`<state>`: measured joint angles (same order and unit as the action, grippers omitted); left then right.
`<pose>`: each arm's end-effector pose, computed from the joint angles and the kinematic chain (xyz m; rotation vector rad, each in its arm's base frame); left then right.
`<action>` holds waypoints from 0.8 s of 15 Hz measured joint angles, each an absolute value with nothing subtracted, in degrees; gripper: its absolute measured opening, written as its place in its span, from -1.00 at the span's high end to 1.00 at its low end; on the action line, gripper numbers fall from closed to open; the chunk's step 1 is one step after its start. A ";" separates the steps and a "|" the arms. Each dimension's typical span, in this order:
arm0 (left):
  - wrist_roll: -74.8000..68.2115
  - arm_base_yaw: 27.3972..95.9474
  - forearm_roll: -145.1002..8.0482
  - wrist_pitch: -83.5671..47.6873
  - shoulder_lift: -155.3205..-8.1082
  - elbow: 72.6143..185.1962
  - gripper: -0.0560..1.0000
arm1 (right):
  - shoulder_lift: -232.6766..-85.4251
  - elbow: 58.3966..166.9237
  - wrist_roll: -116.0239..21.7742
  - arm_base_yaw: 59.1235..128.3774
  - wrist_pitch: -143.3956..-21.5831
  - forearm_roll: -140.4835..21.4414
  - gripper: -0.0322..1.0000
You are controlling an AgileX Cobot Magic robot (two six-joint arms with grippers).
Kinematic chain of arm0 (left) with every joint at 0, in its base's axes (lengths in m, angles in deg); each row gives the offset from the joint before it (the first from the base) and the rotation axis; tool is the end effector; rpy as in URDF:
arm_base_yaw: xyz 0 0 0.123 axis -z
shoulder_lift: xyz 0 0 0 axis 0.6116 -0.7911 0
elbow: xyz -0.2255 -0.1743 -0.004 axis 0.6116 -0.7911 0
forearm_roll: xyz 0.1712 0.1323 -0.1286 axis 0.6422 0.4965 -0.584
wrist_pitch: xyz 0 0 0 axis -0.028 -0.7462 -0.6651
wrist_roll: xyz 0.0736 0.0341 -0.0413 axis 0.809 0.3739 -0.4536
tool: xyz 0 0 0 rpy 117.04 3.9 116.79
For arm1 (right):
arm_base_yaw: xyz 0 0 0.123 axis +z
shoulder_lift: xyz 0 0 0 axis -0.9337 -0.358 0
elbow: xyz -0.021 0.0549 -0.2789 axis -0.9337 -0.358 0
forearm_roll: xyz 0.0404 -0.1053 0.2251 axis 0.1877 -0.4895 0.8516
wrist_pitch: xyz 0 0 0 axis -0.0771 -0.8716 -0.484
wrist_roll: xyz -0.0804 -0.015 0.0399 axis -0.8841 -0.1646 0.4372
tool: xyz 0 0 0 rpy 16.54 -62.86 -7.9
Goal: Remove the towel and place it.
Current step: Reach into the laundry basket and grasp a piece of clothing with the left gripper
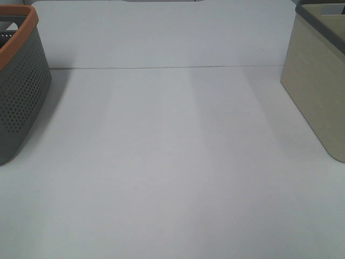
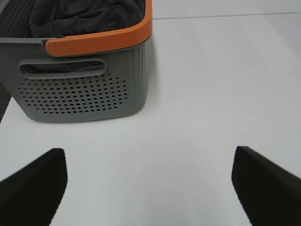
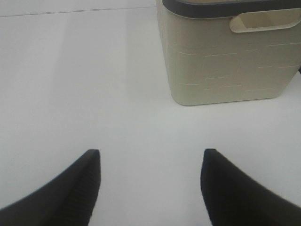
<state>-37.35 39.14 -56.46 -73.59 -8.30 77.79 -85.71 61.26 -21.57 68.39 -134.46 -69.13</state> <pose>-0.0045 -0.0018 0.2781 0.0262 2.0206 -0.0457 -0.0058 -0.0022 0.2773 0.0610 2.0444 -0.0135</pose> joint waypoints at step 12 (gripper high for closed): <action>-37.35 39.14 -56.46 -73.59 -8.30 77.79 -0.79 | -85.71 61.26 -21.57 68.39 -134.46 -69.13 -0.28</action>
